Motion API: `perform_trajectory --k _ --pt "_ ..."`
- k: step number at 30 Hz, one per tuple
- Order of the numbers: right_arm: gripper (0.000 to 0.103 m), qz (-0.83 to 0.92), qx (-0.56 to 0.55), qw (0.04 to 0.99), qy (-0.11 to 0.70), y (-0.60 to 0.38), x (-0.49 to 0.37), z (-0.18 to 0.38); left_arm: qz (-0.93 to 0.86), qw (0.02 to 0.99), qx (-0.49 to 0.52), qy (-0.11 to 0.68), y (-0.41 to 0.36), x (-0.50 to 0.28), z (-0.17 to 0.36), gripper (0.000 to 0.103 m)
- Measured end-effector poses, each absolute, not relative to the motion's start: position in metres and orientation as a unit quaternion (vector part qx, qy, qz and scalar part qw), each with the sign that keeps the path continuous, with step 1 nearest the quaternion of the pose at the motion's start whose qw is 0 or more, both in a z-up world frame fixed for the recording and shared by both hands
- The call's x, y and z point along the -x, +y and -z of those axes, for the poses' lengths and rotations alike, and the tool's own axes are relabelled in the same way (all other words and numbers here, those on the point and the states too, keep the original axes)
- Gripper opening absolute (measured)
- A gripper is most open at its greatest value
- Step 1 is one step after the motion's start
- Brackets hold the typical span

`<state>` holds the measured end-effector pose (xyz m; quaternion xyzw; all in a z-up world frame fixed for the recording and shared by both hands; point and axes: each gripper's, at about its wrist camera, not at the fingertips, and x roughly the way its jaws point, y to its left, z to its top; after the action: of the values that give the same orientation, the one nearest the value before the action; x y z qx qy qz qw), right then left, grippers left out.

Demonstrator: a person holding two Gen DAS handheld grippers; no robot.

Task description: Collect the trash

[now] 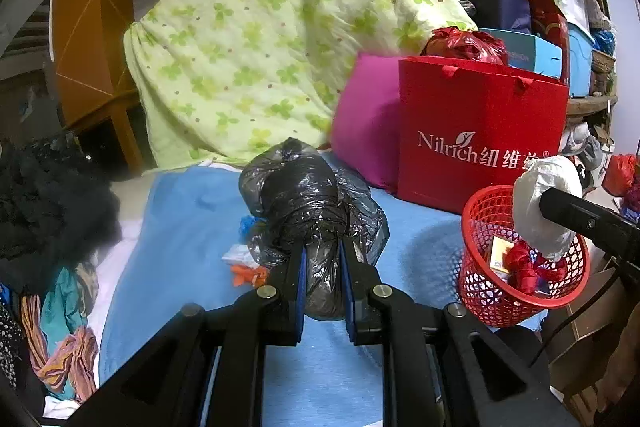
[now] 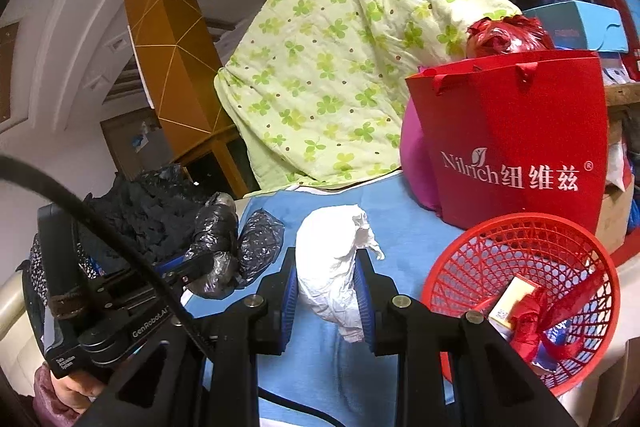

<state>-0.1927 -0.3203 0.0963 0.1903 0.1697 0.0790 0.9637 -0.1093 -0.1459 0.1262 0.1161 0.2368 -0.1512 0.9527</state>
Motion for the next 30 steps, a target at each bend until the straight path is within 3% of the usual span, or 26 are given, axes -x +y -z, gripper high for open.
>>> perform_trajectory --k 30 --pt "0.029 -0.044 -0.233 0.959 0.156 -0.368 0.217 -0.087 0.191 0.94 -0.15 0.238 -0.203 0.119 -0.123 0.016"
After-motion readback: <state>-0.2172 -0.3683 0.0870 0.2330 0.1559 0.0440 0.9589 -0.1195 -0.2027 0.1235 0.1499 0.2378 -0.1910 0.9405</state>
